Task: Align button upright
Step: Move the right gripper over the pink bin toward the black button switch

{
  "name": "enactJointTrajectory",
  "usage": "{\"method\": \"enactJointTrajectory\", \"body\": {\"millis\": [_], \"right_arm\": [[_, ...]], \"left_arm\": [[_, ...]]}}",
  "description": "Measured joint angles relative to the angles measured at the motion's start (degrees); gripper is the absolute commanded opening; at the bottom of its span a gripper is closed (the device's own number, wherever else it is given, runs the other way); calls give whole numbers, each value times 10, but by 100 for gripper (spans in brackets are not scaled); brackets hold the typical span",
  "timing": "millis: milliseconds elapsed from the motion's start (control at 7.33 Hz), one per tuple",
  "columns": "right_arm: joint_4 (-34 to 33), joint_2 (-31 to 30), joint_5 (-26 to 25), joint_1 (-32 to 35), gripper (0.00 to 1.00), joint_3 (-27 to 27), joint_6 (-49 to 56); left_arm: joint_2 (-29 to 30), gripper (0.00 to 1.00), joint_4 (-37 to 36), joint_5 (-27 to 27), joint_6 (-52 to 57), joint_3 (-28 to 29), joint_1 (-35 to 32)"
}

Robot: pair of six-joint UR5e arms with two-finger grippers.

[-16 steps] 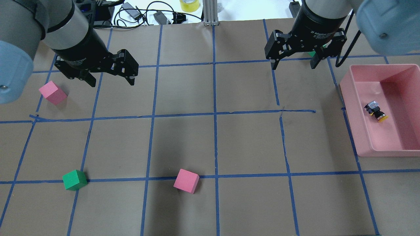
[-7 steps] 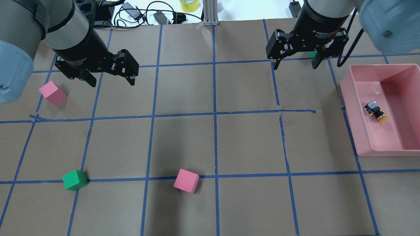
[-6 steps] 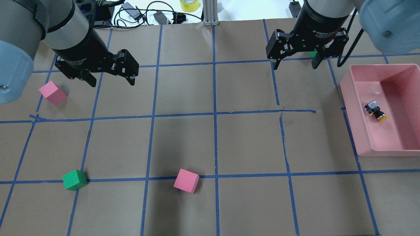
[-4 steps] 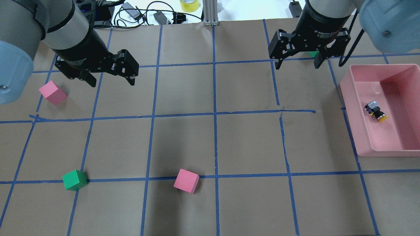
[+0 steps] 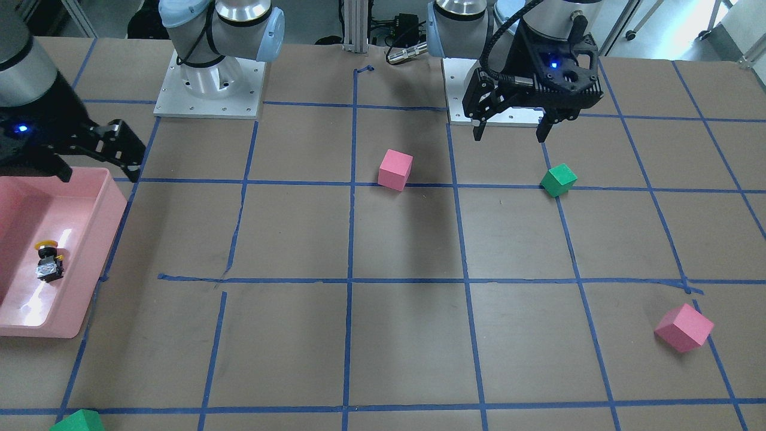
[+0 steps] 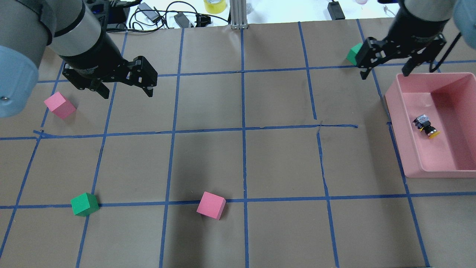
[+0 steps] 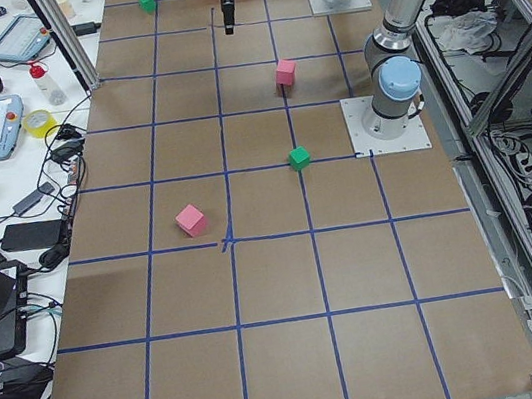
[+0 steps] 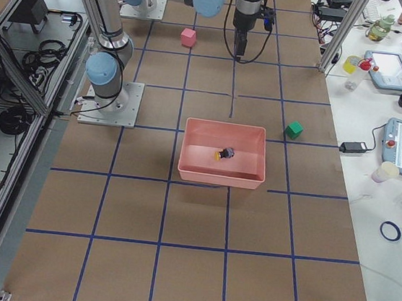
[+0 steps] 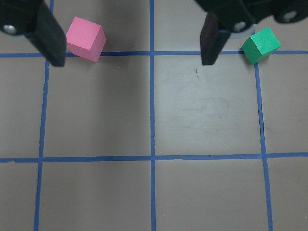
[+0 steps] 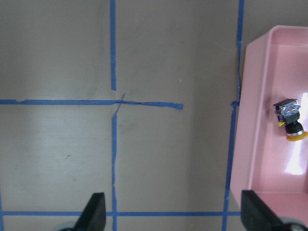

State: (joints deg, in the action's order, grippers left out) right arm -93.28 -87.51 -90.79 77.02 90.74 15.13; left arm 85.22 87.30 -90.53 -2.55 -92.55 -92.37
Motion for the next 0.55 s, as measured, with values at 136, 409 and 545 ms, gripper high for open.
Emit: {"method": "enactJointTrajectory", "body": {"millis": [136, 409, 545], "right_arm": [[-35, 9, 0, -47, 100, 16, 77], [-124, 45, 2, -135, 100, 43, 199], [-168, 72, 1, -163, 100, 51, 240]], "left_arm": [[0, 100, 0, 0, 0, 0, 0], [0, 100, 0, 0, 0, 0, 0], [0, 100, 0, 0, 0, 0, 0]]}}
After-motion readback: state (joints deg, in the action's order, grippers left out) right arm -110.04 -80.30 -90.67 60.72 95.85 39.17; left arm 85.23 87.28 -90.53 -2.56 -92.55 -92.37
